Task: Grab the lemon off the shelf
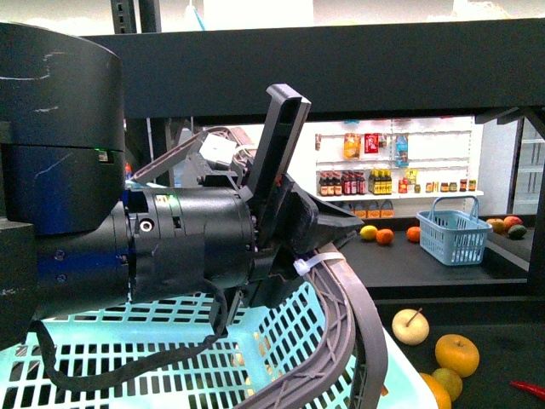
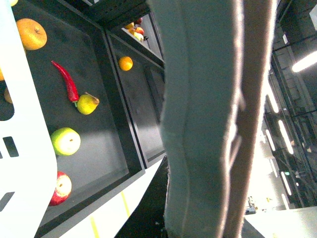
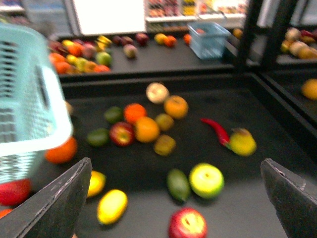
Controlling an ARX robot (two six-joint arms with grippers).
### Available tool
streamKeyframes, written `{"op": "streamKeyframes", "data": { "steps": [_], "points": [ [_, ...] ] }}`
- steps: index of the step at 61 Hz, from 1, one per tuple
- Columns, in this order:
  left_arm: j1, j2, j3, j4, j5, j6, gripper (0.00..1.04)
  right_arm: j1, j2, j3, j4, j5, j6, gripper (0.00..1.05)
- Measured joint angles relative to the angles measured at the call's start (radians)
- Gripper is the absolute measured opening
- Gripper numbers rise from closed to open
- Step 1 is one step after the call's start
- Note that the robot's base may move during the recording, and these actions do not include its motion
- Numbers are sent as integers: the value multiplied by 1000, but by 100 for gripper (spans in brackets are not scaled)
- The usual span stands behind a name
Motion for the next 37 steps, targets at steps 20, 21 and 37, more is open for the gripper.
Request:
{"op": "streamKeyframes", "data": {
  "steps": [20, 21, 37],
  "points": [
    [0, 0, 0, 0, -6, 2, 8, -294, 853, 205, 287, -377, 42, 102],
    [0, 0, 0, 0, -7, 2, 8, -296, 883, 216, 293, -378, 42, 102],
    [-1, 1, 0, 0, -5, 0, 8, -250, 1495, 475, 341, -354, 111, 102]
  ]
}}
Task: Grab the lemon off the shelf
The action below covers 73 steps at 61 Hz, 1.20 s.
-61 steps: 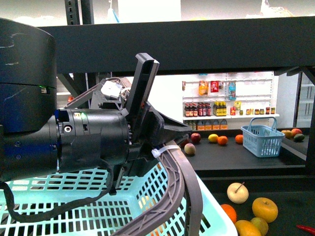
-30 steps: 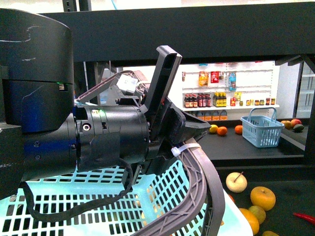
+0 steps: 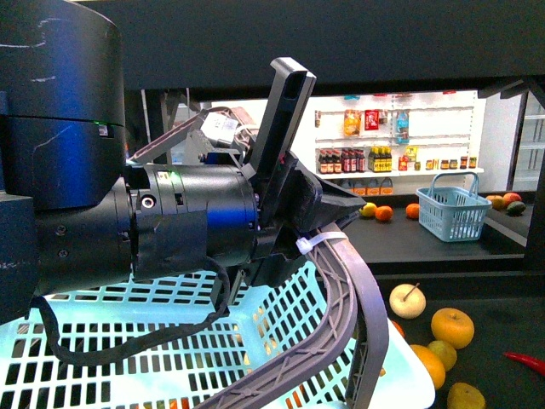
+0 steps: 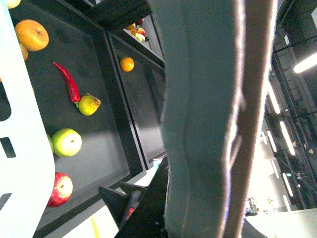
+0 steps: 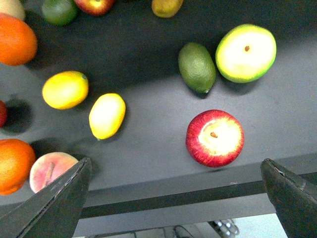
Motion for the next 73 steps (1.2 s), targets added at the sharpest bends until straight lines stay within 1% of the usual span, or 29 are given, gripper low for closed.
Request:
{"op": "streamKeyframes", "data": {
  "steps": [4, 10, 14, 19, 34, 48, 73],
  "points": [
    [0, 0, 0, 0, 0, 2, 8, 39, 121, 65, 24, 23, 0, 102],
    [0, 0, 0, 0, -2, 0, 8, 122, 295, 170, 53, 27, -21, 102],
    [0, 0, 0, 0, -3, 1, 8, 151, 350, 205, 54, 32, -20, 102],
    [0, 0, 0, 0, -2, 2, 8, 188, 417, 252, 29, 26, 13, 102],
    [0, 0, 0, 0, -2, 2, 8, 289, 580, 323, 29, 80, 126, 102],
    [0, 0, 0, 0, -3, 2, 8, 331, 685, 377, 57, 103, 148, 102],
    [0, 0, 0, 0, -2, 2, 8, 337, 819, 500, 83, 109, 161, 102]
  ]
}}
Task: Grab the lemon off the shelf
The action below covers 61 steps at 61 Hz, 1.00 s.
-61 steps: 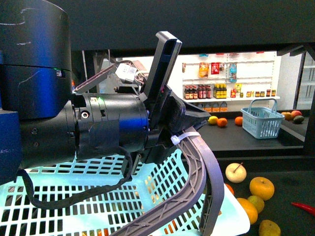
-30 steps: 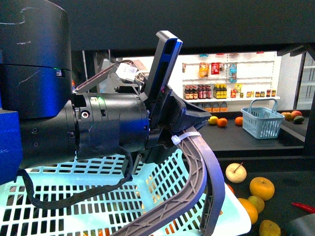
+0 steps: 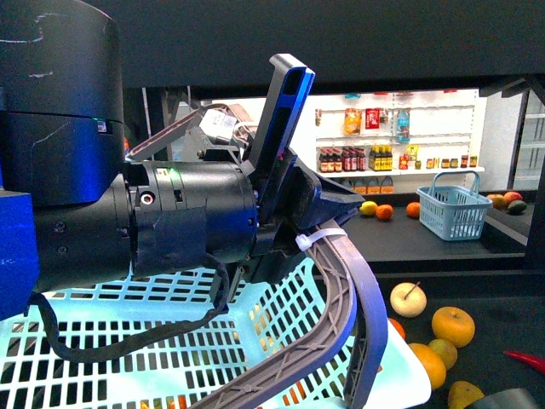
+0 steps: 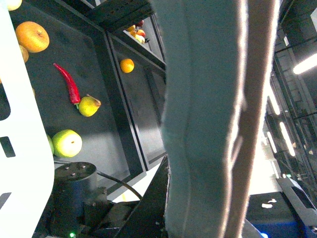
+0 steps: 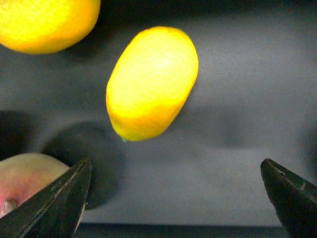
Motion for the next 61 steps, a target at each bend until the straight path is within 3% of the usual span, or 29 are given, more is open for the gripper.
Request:
{"op": "streamKeyframes", "data": {
  "steps": [61],
  "points": [
    [0, 0, 0, 0, -1, 0, 8, 13, 211, 220, -6, 8, -53, 101]
  ]
}}
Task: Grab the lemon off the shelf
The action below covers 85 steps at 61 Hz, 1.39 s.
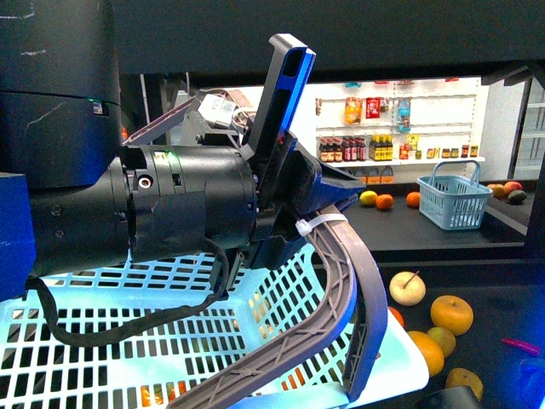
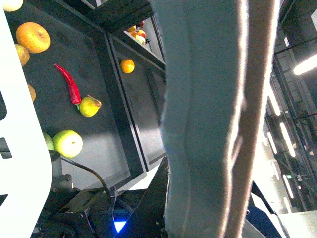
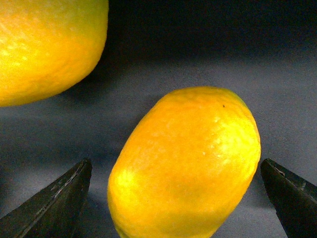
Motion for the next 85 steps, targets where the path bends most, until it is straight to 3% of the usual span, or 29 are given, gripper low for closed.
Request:
{"op": "streamKeyframes", "data": {
  "steps": [21, 26, 46, 58, 68, 77, 85],
  "points": [
    [0, 0, 0, 0, 0, 0, 8, -5, 2, 1, 16, -14, -3, 59],
    [0, 0, 0, 0, 0, 0, 8, -8, 1, 0, 16, -18, -2, 53],
    [0, 0, 0, 0, 0, 0, 8, -30, -114, -114, 49, 40, -34, 49],
    [0, 0, 0, 0, 1, 0, 8, -81, -335, -246, 196, 138, -135, 49],
    [0, 0, 0, 0, 0, 0, 8, -118, -475, -342, 281, 146, -164, 49],
    [0, 0, 0, 0, 0, 0, 8, -141, -630, -427, 298, 92, -158, 48],
    [0, 0, 0, 0, 0, 0, 8, -146, -840, -484, 268, -35, -99, 48]
  ]
}}
